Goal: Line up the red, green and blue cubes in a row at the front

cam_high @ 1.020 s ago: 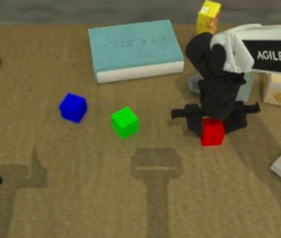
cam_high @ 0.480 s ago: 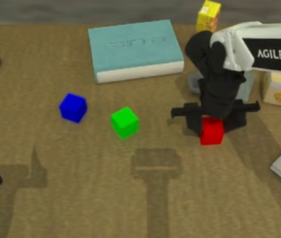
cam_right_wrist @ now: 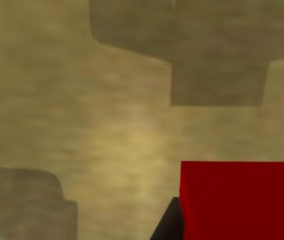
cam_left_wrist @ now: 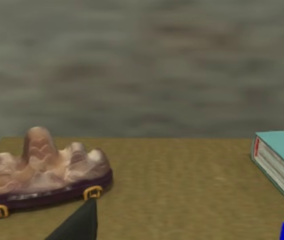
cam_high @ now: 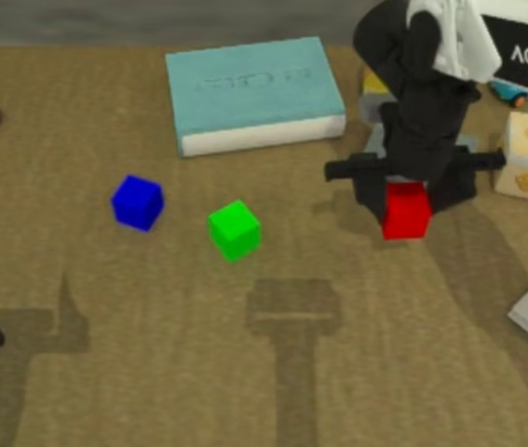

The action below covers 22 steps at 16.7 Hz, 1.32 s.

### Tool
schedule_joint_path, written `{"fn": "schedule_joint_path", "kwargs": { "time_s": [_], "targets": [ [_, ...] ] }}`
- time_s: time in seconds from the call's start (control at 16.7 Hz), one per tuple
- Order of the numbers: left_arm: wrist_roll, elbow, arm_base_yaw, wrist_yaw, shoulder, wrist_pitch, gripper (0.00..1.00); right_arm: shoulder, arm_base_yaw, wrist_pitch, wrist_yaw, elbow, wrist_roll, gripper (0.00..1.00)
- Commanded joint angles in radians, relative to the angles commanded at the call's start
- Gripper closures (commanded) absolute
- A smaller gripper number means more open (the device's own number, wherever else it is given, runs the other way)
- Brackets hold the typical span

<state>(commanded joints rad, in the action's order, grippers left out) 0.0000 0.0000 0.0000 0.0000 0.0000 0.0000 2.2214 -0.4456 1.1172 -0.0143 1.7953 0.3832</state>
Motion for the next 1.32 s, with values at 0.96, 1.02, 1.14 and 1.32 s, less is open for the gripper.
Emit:
{"fn": "schedule_joint_path", "kwargs": {
  "time_s": [0.96,1.02,1.14,1.32],
  "targets": [
    [0.000,0.000,0.000,0.000,0.000,0.000,0.00,0.067,-0.535,0.124,-0.011,0.168,0.599,1.00],
    [0.000,0.000,0.000,0.000,0.000,0.000,0.00,0.065,-0.563,0.129,-0.012,0.175,0.628,1.00],
    [0.000,0.000,0.000,0.000,0.000,0.000,0.00,0.061,-0.589,0.132,-0.013,0.180,0.654,1.00],
    [0.000,0.000,0.000,0.000,0.000,0.000,0.00,0.061,-0.589,0.132,-0.013,0.180,0.654,1.00]
  ]
}}
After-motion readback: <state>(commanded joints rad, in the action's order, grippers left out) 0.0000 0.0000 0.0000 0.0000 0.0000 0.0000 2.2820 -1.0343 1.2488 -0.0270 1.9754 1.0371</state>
